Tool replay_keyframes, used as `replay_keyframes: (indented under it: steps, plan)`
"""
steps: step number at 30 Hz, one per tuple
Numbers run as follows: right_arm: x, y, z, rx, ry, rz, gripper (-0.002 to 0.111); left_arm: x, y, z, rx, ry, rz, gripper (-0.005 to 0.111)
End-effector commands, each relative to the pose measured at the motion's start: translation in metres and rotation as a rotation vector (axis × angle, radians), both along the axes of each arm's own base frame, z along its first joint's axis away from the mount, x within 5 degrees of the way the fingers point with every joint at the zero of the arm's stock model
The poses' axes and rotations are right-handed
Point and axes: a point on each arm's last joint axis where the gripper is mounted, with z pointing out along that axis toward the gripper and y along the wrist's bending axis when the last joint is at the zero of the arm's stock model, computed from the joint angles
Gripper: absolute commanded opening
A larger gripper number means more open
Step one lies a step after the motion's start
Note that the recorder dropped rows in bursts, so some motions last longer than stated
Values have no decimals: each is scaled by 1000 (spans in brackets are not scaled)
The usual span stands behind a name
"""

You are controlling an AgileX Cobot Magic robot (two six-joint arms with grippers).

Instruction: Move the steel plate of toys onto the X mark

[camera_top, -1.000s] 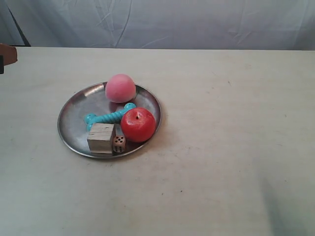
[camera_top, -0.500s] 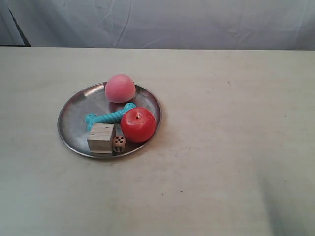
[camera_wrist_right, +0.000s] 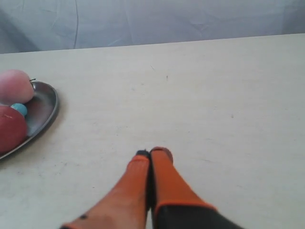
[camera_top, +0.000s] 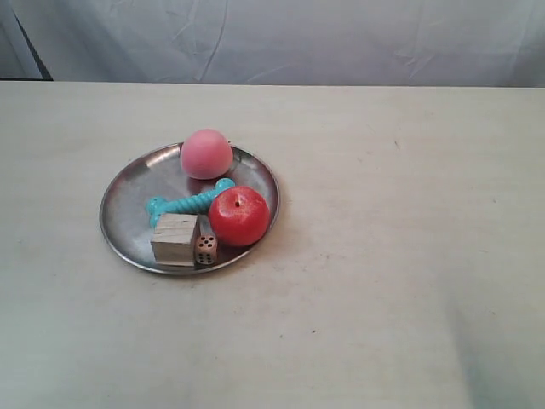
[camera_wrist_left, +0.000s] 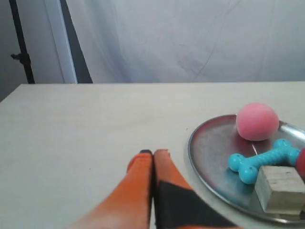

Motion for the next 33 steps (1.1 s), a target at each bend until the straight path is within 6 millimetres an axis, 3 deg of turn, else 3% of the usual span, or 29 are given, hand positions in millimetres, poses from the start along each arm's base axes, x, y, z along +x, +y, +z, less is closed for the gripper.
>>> replay_keyframes:
  steps: [1,9,33]
  plan:
    - [0,0,-1,-7,-8,-2,1,5,0,-12,4,-33,7,0]
    - [0,0,-1,-6,-8,-2,1,13,0,-51,3,5,5,0]
    - [0,0,-1,-4,-8,-2,1,13,0,-50,9,0,6,0]
